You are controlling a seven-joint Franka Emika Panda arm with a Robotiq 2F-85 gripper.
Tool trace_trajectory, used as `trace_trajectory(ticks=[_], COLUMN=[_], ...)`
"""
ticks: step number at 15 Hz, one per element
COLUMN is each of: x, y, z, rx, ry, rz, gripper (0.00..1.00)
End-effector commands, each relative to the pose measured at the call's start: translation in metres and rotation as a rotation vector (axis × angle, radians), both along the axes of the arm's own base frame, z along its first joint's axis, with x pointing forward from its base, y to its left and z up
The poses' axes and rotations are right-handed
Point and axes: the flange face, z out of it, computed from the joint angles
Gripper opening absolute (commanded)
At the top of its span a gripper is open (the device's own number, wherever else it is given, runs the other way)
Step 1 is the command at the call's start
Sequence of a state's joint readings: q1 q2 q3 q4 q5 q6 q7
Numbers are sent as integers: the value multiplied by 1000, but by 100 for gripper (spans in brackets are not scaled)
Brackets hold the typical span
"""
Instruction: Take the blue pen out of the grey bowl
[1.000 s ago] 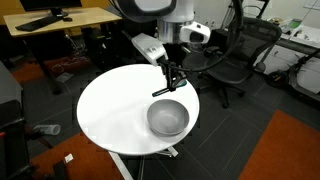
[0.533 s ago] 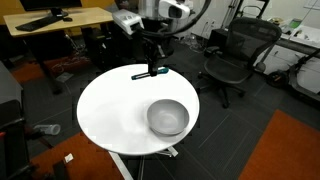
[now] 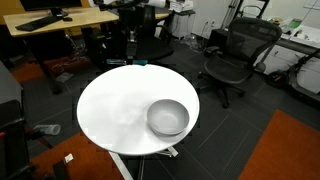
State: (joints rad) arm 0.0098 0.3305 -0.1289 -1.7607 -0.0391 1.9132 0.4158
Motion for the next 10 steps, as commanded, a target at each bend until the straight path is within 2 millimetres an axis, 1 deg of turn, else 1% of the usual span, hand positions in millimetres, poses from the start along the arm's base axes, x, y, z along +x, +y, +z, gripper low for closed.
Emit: trace_trajectory(ticks=[1, 6, 10], x=[-13, -15, -12], y=[29, 64, 90], z=[-2, -25, -47], rx=[-21, -25, -26], ry=[22, 15, -24], rz=[-145, -283, -327], gripper=[5, 5, 5])
